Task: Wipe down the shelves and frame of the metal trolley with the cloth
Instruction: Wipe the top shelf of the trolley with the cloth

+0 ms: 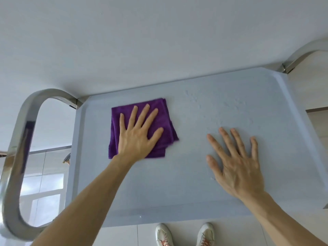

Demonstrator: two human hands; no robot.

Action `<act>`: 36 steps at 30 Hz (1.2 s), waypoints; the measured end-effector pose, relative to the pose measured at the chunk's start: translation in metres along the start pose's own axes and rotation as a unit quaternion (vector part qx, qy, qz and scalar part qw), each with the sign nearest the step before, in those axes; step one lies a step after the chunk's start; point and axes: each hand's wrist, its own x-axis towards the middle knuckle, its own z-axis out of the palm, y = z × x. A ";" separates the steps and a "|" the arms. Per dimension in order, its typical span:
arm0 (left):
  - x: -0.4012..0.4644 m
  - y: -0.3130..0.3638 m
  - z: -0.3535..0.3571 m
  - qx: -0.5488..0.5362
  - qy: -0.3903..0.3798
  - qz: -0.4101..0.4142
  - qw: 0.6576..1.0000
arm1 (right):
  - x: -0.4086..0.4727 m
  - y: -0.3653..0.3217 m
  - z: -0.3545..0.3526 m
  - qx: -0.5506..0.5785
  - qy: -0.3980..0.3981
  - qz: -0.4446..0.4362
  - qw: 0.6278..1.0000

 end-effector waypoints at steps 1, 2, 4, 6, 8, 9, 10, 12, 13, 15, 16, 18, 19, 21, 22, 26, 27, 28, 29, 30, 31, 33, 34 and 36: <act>0.016 0.009 0.001 -0.012 0.002 -0.048 0.999 | 0.000 0.000 0.000 0.000 -0.002 0.000 1.000; 0.031 0.019 0.002 -0.020 0.002 -0.085 0.996 | 0.000 0.000 0.000 0.001 -0.003 0.000 1.000; 0.056 0.042 0.003 -0.027 -0.001 -0.123 0.992 | 0.000 0.001 0.001 0.002 -0.001 0.000 1.000; 0.071 0.064 0.004 -0.035 -0.001 -0.118 0.992 | -0.001 0.001 0.003 0.004 0.004 -0.002 1.000; 0.077 0.085 0.004 -0.043 -0.001 -0.084 0.996 | -0.001 0.001 0.004 0.007 0.007 -0.003 1.000; 0.077 0.095 0.005 -0.045 -0.002 -0.062 0.997 | -0.001 0.001 0.004 0.008 0.007 -0.003 1.000; 0.075 0.102 0.006 -0.044 -0.003 -0.039 0.998 | -0.001 0.001 0.004 0.007 0.005 -0.003 1.000; 0.064 0.111 0.007 -0.040 -0.007 0.005 0.999 | -0.001 0.000 0.003 0.004 0.000 -0.006 1.000; 0.055 0.112 0.008 -0.038 -0.008 0.027 0.999 | 0.000 -0.001 0.003 0.004 -0.003 -0.007 1.000; 0.033 0.112 0.009 -0.031 -0.005 0.059 0.998 | 0.000 -0.001 0.002 0.009 -0.007 -0.007 1.000; 0.020 0.112 0.010 -0.028 -0.004 0.062 0.998 | 0.000 -0.002 0.001 0.012 -0.006 -0.005 1.000; -0.004 0.113 0.012 -0.023 -0.007 0.051 0.998 | 0.000 -0.002 0.001 0.013 -0.002 -0.004 1.000; -0.015 0.115 0.013 -0.021 -0.010 0.045 0.999 | -0.001 -0.002 0.001 0.012 0.001 -0.004 1.000; -0.031 0.117 0.012 -0.016 -0.022 0.041 0.999 | -0.001 -0.001 0.001 0.010 0.009 -0.012 1.000; -0.038 0.118 0.010 -0.020 -0.027 0.045 0.998 | -0.001 -0.001 0.002 0.007 0.011 -0.018 1.000; -0.054 0.097 -0.003 -0.156 -0.023 0.064 0.985 | -0.001 0.000 0.004 0.005 0.012 -0.016 1.000; -0.059 0.084 -0.007 -0.184 -0.013 0.053 0.981 | -0.001 0.000 0.004 0.006 0.012 -0.015 1.000; -0.065 0.071 -0.010 -0.183 0.004 0.038 0.982 | -0.001 0.000 0.004 0.009 0.012 -0.015 1.000; -0.072 0.056 -0.011 -0.166 0.019 0.017 0.986 | -0.001 0.000 0.004 0.010 0.013 -0.015 1.000; -0.080 0.043 -0.012 -0.148 0.027 -0.009 0.989 | -0.001 -0.001 0.003 0.008 0.012 -0.017 1.000; -0.086 0.032 -0.012 -0.134 0.028 -0.034 0.990 | -0.001 -0.001 0.003 0.007 0.012 -0.018 1.000; -0.096 0.018 -0.009 -0.122 0.014 -0.075 0.990 | 0.000 -0.001 0.003 0.010 0.017 -0.018 1.000; -0.100 0.015 -0.007 -0.118 0.006 -0.083 0.990 | 0.000 -0.001 0.003 0.015 0.021 -0.018 1.000; -0.105 0.013 -0.001 -0.102 0.002 -0.078 0.992 | 0.001 0.000 0.002 0.024 0.030 -0.015 0.999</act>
